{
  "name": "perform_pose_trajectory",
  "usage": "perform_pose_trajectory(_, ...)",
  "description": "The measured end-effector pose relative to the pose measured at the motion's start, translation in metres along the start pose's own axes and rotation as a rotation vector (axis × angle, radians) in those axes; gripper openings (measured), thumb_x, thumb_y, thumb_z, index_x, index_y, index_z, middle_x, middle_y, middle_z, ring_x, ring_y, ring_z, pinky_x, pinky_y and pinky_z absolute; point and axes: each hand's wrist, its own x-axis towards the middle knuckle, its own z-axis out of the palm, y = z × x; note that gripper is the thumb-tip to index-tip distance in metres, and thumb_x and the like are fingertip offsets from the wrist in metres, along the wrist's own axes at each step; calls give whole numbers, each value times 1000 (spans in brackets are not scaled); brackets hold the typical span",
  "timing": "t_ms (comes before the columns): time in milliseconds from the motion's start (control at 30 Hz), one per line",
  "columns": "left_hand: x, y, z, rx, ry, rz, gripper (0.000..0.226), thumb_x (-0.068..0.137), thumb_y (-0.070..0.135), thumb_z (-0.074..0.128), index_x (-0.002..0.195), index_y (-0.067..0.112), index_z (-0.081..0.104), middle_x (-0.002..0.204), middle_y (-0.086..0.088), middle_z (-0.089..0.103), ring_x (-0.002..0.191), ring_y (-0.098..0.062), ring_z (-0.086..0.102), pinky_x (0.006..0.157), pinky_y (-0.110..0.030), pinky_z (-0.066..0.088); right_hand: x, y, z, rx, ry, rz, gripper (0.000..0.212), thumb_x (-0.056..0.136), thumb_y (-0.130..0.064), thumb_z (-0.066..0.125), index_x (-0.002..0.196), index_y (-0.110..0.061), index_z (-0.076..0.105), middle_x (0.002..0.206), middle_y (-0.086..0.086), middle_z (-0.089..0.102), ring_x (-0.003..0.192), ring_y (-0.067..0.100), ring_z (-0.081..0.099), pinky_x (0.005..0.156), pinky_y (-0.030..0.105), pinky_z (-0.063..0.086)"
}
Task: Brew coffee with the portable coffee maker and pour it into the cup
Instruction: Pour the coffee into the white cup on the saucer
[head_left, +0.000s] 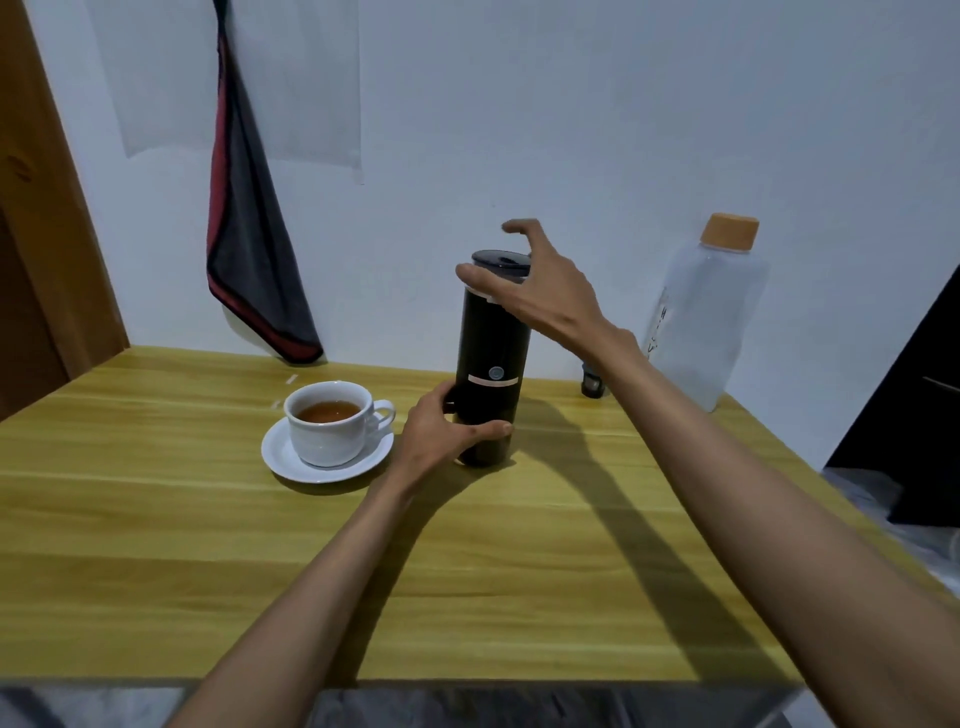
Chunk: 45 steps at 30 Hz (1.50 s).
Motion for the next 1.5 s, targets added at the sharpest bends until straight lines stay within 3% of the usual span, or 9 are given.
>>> perform_pose_trajectory(133, -5, 15, -4, -20, 39, 33, 82, 56, 52, 91, 128, 30, 58, 116, 18, 66, 105, 7, 59, 76, -14, 45, -28, 20, 18, 348, -48, 204, 78, 63, -86, 62, 122, -36, 52, 118, -17, 64, 108, 8, 63, 87, 36, 52)
perform_pose_trajectory(233, -3, 31, -12, -25, 88, 67, 71, 60, 46, 90, 122, 35, 58, 110, 24, 64, 102, 11, 58, 73, -13, 45, -40, 32, 28, 431, -82, 257, 71, 64, -84, 64, 115, -35, 57, 111, -14, 66, 102, 5, 65, 80, 33, 52)
perform_pose_trajectory(367, 5, 47, -15, 36, 94, 91, 73, 62, 39, 92, 125, 26, 57, 110, 17, 66, 100, 5, 61, 78, -20, 51, -43, 37, 30, 443, -91, 270, 74, 61, -84, 67, 115, -34, 58, 110, -12, 68, 99, 4, 66, 74, 28, 51)
perform_pose_trajectory(533, 9, 48, -8, 93, 146, 115, 75, 60, 40, 90, 125, 20, 59, 111, 8, 67, 96, 2, 61, 84, -31, 55, -36, 37, 27, 444, -86, 269, 72, 62, -70, 77, 118, -30, 58, 107, -9, 71, 95, 7, 70, 70, 27, 53)
perform_pose_trajectory(633, 20, 53, -6, 104, 147, 116, 74, 60, 37, 91, 124, 19, 60, 109, 7, 68, 97, -6, 64, 85, -36, 56, -25, 41, 24, 421, -64, 258, 66, 62, -65, 77, 115, -29, 60, 105, -8, 71, 94, 11, 71, 76, 34, 58)
perform_pose_trajectory(733, 41, 62, -6, 112, 132, 132, 75, 61, 36, 91, 126, 17, 59, 112, 6, 67, 99, -11, 64, 85, -33, 55, -7, 44, 21, 421, -38, 247, 63, 63, -63, 77, 114, -28, 60, 103, -8, 71, 95, 12, 71, 84, 39, 59)
perform_pose_trajectory(1067, 123, 57, 5, 99, 108, 130, 72, 64, 30, 91, 127, 14, 58, 113, 2, 66, 98, -17, 66, 84, -31, 56, 63, 75, 31, 414, -13, 249, 64, 72, -56, 77, 122, -22, 57, 113, -1, 70, 102, 17, 69, 91, 44, 57)
perform_pose_trajectory(1267, 146, 39, 12, 109, 77, 109, 72, 65, 28, 91, 126, 13, 58, 113, 1, 66, 96, -16, 67, 83, -32, 57, 80, 98, 49, 417, -4, 273, 62, 70, -57, 76, 118, -23, 59, 113, -5, 68, 103, 16, 67, 89, 44, 58)
perform_pose_trajectory(1500, 155, 29, 12, 111, 70, 82, 73, 64, 29, 92, 126, 12, 57, 112, 3, 65, 95, -12, 65, 71, -19, 50, 88, 108, 61, 419, -16, 277, 61, 68, -58, 75, 115, -22, 59, 106, -7, 68, 99, 14, 68, 86, 43, 59)
